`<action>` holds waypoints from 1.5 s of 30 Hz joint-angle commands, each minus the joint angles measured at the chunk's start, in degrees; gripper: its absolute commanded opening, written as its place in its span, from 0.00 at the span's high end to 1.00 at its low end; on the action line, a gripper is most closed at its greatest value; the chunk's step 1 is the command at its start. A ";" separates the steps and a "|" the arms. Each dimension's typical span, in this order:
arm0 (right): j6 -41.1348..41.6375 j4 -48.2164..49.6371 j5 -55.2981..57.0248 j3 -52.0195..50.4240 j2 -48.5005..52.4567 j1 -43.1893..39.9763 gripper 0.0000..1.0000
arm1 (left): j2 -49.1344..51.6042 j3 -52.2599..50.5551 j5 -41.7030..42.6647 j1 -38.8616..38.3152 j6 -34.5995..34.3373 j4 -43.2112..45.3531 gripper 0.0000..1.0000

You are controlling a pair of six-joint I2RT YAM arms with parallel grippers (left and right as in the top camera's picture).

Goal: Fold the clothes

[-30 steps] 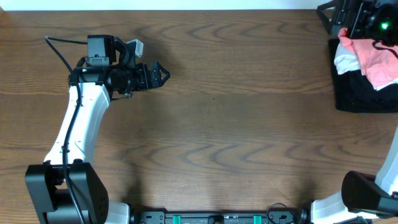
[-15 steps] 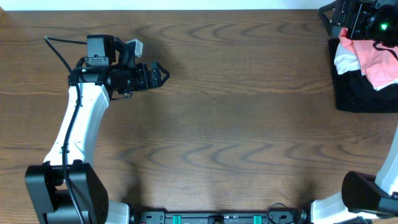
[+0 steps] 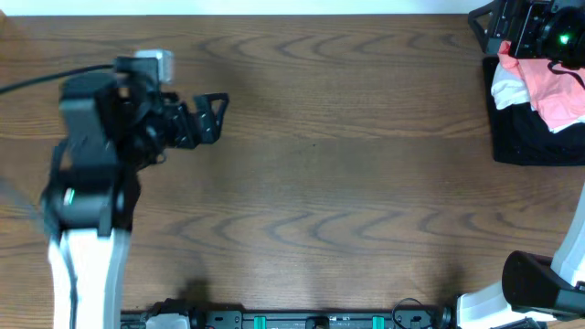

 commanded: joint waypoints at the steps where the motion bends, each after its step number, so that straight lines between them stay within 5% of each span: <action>1: -0.81 -0.09 0.35 -0.07 -0.04 0.63 0.01 | -6.88 -3.87 -6.56 0.31 3.37 4.20 0.02; 8: -0.81 -0.09 0.35 -0.07 -0.04 0.63 0.01 | -21.59 -22.05 -12.17 0.31 4.44 27.76 0.02; 22: -0.81 -0.11 0.35 -0.07 -0.04 0.61 0.01 | -46.99 -58.03 -14.01 0.31 4.42 49.68 0.02; 45: -0.81 -0.11 0.35 -0.07 -0.04 0.63 0.01 | -61.99 -72.83 -17.92 0.42 4.26 46.42 0.02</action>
